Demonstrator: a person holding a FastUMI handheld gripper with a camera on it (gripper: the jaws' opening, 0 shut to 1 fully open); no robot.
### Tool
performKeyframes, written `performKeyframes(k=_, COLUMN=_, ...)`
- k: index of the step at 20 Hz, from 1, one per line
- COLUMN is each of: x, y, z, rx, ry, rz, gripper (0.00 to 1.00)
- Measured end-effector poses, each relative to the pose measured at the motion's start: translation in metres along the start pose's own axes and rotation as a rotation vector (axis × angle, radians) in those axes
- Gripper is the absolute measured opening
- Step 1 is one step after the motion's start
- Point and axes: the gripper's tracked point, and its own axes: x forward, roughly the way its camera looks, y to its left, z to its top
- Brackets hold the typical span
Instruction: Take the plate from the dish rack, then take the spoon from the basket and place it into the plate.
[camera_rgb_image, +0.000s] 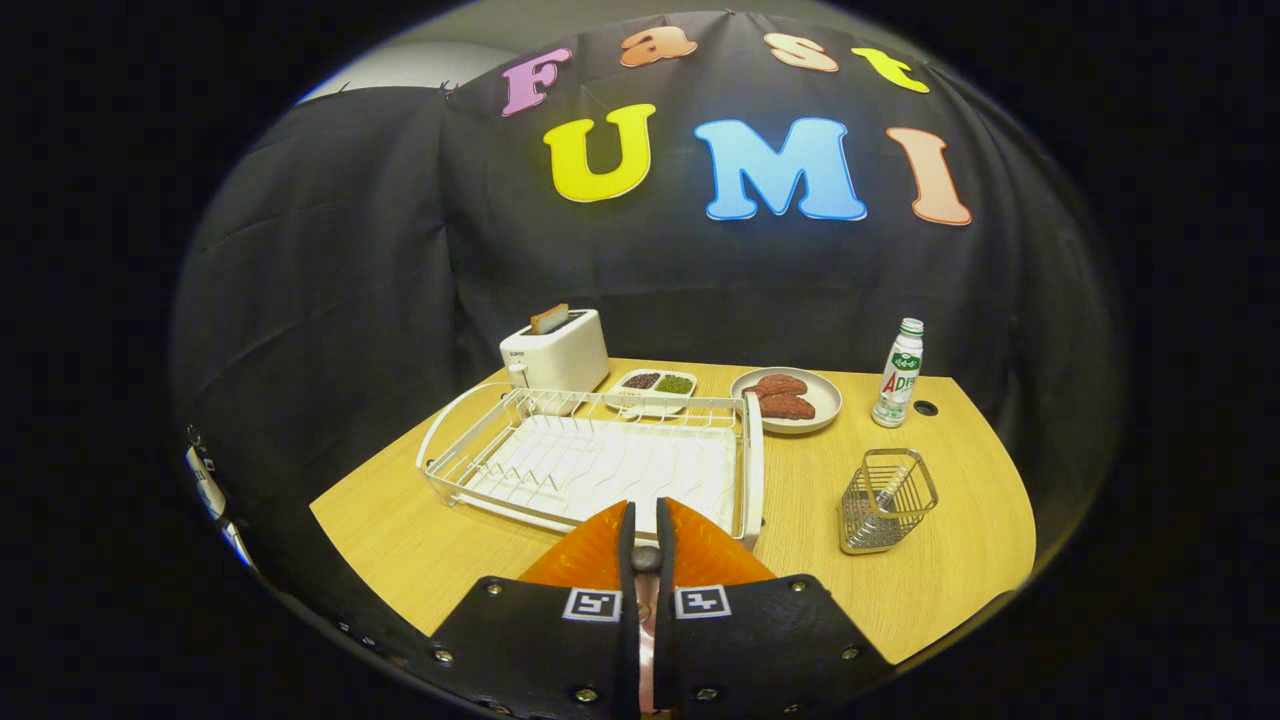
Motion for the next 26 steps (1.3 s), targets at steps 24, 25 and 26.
performKeyframes(k=24, x=-0.079, y=-0.095, z=0.088, rx=-0.026, ry=-0.253, rz=-0.208, gripper=0.19)
performKeyframes(k=25, x=-0.085, y=-0.101, z=0.093, rx=-0.018, ry=-0.269, rz=-0.219, gripper=0.19)
performKeyframes(k=26, x=-0.088, y=-0.106, z=0.098, rx=-0.011, ry=-0.28, rz=-0.229, gripper=0.21)
